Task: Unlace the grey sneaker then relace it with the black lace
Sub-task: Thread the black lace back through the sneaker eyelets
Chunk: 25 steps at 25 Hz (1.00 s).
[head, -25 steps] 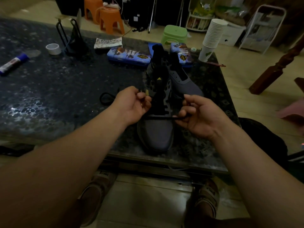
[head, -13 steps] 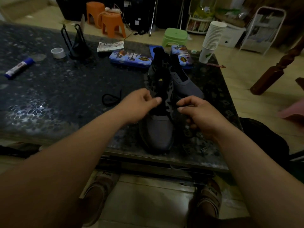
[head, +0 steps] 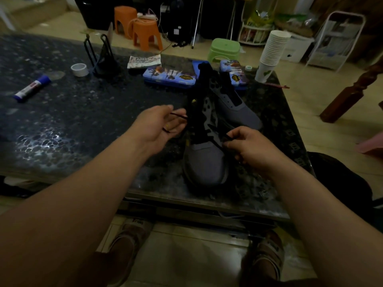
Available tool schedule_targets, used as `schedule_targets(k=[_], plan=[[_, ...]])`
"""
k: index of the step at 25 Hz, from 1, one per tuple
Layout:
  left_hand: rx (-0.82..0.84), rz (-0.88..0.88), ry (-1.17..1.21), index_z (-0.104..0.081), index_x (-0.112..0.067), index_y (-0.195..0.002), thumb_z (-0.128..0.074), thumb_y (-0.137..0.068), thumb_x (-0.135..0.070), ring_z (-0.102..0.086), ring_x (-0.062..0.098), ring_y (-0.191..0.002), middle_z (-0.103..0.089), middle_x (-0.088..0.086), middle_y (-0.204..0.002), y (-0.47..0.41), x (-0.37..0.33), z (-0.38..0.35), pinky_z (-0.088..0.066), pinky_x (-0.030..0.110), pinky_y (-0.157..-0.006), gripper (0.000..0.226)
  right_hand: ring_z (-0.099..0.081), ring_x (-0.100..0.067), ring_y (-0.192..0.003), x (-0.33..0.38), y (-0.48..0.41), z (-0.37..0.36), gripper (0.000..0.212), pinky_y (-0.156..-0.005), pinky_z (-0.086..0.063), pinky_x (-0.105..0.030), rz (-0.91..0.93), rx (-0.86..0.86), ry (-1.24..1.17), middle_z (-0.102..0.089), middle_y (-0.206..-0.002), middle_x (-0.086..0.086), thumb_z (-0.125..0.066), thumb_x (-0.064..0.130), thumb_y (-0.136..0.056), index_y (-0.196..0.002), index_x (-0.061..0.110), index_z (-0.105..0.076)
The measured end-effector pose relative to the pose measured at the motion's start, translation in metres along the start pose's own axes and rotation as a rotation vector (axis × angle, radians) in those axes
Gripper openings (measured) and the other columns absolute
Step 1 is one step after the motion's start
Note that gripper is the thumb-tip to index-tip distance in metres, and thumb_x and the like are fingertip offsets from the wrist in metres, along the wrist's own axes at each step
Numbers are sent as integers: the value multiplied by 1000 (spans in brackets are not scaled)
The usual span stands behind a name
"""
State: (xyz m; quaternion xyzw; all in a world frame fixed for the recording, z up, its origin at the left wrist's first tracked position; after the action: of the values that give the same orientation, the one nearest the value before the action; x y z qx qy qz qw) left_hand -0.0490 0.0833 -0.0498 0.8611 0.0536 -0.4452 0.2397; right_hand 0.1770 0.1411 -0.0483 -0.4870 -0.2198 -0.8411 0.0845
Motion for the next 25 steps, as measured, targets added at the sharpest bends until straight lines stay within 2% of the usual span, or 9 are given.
schedule_targets(k=[2, 3, 5, 7, 9, 14, 19, 22, 25], plan=[[37, -58, 65, -51, -17, -94, -47, -109, -16, -63, 15, -62, -63, 3, -71, 0, -6, -6, -60, 36, -69, 15, -50, -11, -55, 0, 1, 1, 14, -45, -39, -21, 11, 13, -28, -62, -75, -2, -65, 7, -97, -112, 7, -66], [66, -107, -81, -48, -18, -89, -50, -109, -18, -55, 13, -57, -54, 1, -67, 1, -5, -12, -57, 31, -63, 19, -51, -11, -56, 2, 1, 1, 14, -46, -40, -21, 25, 9, -31, -63, -76, -3, -65, 7, -97, -111, 7, -67], [96, -242, -581, -45, -19, -88, -56, -106, -21, -46, 12, -57, -45, 1, -68, 4, 3, -27, -50, 24, -58, 22, -53, -11, -57, 3, 2, 0, 11, -46, -42, -21, 48, -9, -20, -64, -81, -6, -64, 8, -98, -109, 8, -67], [123, -340, -995, -49, -18, -92, -64, -101, -24, -50, 13, -64, -52, 1, -75, 7, 15, -39, -47, 28, -61, 19, -52, -9, -51, 3, 1, 3, 6, -43, -41, -23, 58, -53, -32, -63, -77, -6, -63, 10, -99, -104, 11, -67], [168, -386, -1191, -51, -19, -97, -69, -97, -27, -51, 12, -68, -56, -2, -81, 11, 18, -46, -43, 31, -62, 19, -52, -9, -49, 2, -1, 9, 6, -42, -41, -23, 64, -107, -56, -65, -79, -7, -63, 11, -99, -102, 14, -66], [317, -306, -1366, -57, -31, -110, -71, -96, -40, -54, 1, -79, -55, -17, -95, 22, 15, -45, -41, 23, -64, 21, -55, -12, -57, 0, -4, 23, 15, -47, -46, -22, 53, -175, -127, -68, -96, -15, -65, 7, -97, -112, 9, -64], [240, -397, -1367, -69, -26, -97, -66, -101, -29, -58, 6, -75, -62, -13, -85, 13, -4, -42, -42, 20, -63, 6, -58, -14, -59, -1, -9, 16, 12, -54, -49, -31, 28, -81, -258, -71, -93, -12, -64, 3, -96, -104, 12, -65], [219, -417, -1388, -64, -25, -92, -64, -102, -32, -59, 12, -77, -64, -8, -84, 14, -14, -37, -46, 25, -65, 13, -57, -13, -58, -4, -8, 15, 12, -54, -48, -30, 16, -62, -248, -73, -89, -7, -64, 4, -97, -104, 14, -66], [275, -353, -1583, -62, -26, -87, -65, -98, -48, -60, 13, -73, -65, -7, -78, 17, 0, -44, -48, 33, -66, 26, -56, -11, -56, 0, -6, 13, 12, -51, -46, -26, 35, -57, -230, -72, -85, -4, -64, 4, -97, -105, 13, -66]])
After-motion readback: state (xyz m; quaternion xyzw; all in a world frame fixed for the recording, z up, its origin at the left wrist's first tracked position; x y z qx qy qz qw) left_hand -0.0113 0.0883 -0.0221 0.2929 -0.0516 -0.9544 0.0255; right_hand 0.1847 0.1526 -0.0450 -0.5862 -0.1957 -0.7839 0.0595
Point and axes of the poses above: each hand's wrist, its own y-axis away from the middle knuckle, its own z-axis out of the back of the hand, x = y × z, the point moved 7 cm from there along -y, towards the middle knuckle
